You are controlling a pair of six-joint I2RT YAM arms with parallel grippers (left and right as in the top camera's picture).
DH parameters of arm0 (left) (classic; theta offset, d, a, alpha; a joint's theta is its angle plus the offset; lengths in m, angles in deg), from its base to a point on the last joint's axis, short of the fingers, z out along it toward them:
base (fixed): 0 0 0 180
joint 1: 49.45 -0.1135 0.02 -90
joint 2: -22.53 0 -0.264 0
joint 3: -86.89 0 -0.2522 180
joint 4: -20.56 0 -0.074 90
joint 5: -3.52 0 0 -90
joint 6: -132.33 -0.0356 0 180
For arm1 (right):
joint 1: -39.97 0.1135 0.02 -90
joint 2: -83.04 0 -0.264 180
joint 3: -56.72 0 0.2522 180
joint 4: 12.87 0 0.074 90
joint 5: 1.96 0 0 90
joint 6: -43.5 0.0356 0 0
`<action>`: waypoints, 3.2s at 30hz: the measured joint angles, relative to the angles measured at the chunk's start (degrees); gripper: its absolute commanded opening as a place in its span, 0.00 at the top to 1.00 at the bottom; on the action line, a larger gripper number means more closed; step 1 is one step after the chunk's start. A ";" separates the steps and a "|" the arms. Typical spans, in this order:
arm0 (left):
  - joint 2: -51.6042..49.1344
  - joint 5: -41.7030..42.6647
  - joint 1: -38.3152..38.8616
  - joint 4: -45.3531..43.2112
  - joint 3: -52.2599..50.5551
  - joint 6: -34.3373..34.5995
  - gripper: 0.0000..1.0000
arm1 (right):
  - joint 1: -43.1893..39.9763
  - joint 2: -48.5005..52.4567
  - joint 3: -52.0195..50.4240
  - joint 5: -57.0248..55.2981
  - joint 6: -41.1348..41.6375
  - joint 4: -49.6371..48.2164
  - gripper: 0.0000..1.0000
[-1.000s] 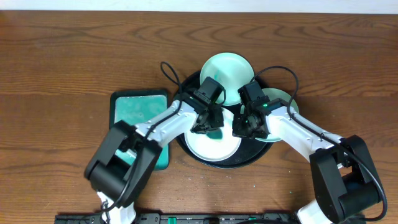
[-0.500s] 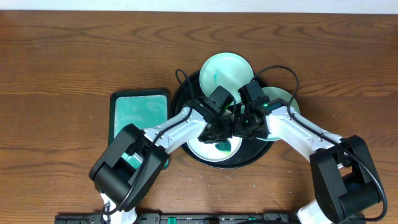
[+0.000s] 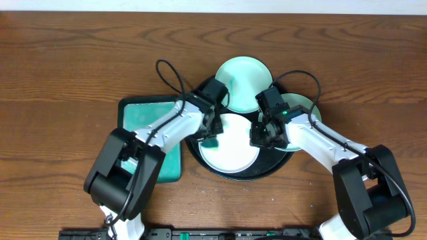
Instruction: Clean dirty plates on tray and stack at the side
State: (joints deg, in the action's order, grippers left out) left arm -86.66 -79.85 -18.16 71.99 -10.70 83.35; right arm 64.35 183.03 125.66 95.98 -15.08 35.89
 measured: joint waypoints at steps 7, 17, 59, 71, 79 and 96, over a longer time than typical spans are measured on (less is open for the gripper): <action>0.26 1.95 -0.46 7.69 1.64 -3.93 0.93 | 0.02 0.00 0.00 0.26 0.02 -0.02 0.99; 20.09 -1.64 -5.38 15.98 0.28 -13.31 0.93 | 0.02 0.00 0.00 0.20 0.02 -0.04 0.99; 68.37 -5.64 -23.76 20.26 -6.78 -15.34 0.31 | 32.06 -4.31 17.16 -36.15 -32.65 -29.31 0.99; 68.96 -5.66 -23.76 20.90 -6.78 -15.34 0.20 | 43.82 -5.18 17.14 -58.82 -53.13 -39.17 0.99; 68.81 -5.66 -23.74 20.90 -6.78 -15.34 0.20 | 44.00 -5.20 17.16 -61.40 -56.26 -42.21 0.99; 68.81 -5.66 -23.76 20.92 -6.78 -15.34 0.19 | 44.00 -5.22 17.14 -62.27 -57.90 -43.04 0.99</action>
State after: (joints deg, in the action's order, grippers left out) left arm -17.85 -85.51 -41.92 92.91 -17.48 68.00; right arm 108.35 177.81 142.79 33.71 -72.98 -7.15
